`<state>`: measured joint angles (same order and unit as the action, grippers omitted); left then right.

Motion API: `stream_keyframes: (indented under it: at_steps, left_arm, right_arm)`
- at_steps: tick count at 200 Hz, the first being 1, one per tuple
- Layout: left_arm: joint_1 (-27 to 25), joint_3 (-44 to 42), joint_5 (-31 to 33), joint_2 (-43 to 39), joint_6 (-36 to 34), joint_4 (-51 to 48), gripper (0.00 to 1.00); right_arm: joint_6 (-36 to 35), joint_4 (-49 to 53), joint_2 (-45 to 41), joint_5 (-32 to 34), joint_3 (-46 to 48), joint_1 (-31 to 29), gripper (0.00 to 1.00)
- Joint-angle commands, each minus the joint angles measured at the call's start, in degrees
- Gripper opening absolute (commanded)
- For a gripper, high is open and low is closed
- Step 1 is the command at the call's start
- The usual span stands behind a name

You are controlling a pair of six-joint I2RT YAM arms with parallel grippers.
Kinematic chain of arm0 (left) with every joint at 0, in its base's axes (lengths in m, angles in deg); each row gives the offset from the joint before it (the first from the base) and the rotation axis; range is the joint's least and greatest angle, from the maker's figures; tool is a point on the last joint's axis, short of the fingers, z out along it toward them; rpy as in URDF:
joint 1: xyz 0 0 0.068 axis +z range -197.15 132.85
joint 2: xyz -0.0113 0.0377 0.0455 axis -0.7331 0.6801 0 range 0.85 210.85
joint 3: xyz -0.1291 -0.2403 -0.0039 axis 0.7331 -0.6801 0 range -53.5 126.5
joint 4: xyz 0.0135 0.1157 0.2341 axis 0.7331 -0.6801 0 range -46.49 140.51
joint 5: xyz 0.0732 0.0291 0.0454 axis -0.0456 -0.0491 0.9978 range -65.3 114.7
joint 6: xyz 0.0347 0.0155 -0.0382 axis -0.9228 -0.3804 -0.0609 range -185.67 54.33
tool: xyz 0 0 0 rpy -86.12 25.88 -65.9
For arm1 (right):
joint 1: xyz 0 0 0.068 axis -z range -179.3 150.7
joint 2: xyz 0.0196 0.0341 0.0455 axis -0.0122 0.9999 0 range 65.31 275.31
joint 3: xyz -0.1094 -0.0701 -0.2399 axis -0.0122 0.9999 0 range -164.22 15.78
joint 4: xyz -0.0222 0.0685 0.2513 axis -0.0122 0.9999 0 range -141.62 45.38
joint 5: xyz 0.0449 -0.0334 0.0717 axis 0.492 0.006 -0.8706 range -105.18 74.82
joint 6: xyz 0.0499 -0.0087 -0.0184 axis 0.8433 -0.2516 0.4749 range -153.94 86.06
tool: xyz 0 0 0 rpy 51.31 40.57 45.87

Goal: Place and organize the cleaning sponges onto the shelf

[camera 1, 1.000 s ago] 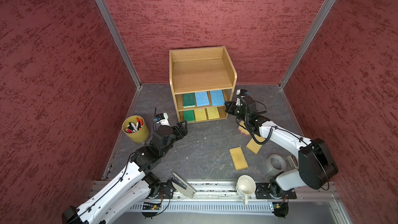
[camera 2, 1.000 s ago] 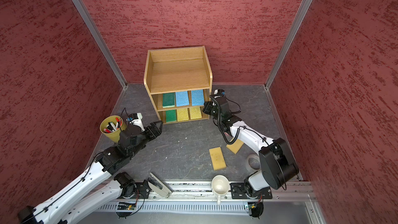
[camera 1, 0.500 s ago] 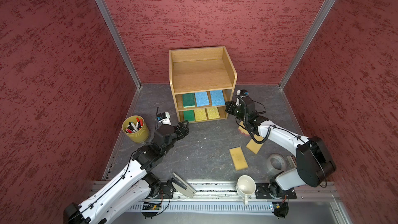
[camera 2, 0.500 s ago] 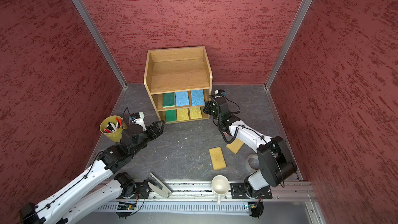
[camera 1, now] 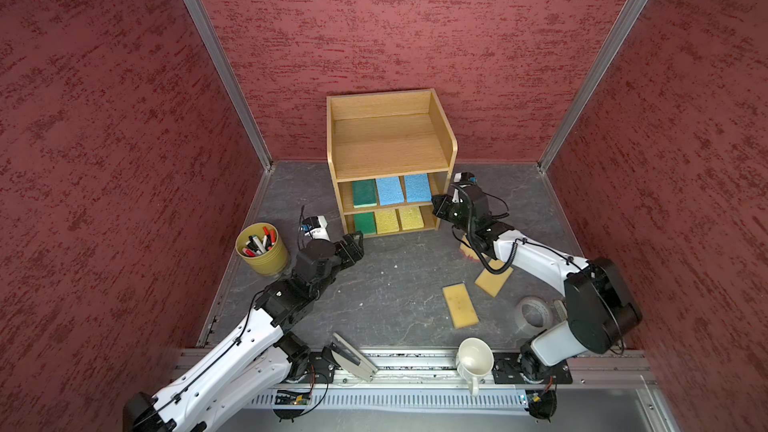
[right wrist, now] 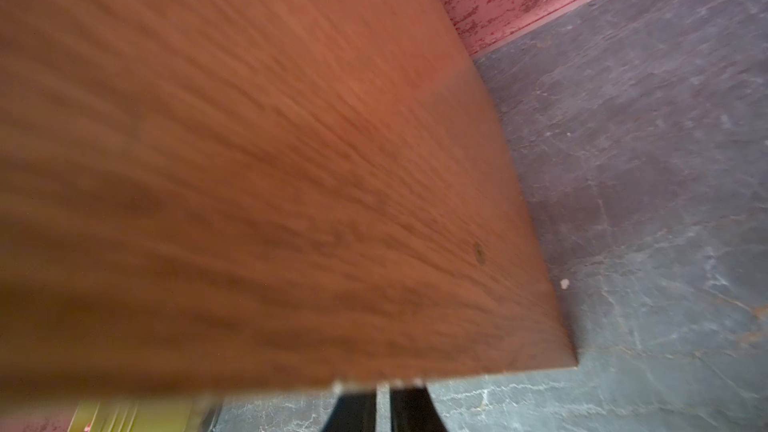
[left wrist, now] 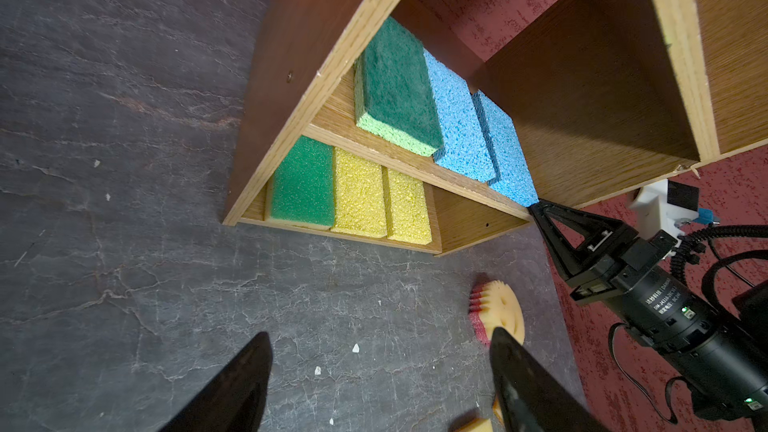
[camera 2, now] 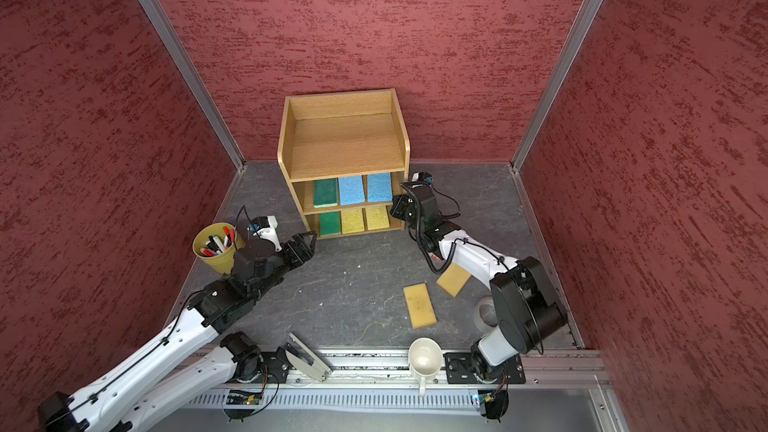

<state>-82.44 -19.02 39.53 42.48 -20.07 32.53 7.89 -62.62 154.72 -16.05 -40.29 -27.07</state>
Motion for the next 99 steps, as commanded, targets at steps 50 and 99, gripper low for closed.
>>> stream_keyframes:
  at_steps: [50, 99]
  left_arm:
    - [1.4, -0.6, -1.5, 0.4, -0.1, 1.7, 0.82]
    - [1.7, -0.6, -2.0, 0.9, -0.2, 2.4, 0.82]
  right_arm:
    - [0.6, -0.7, 0.2, 3.4, -2.1, 0.7, 0.13]
    - [2.5, -1.1, -3.1, 0.0, -0.1, 0.5, 0.16]
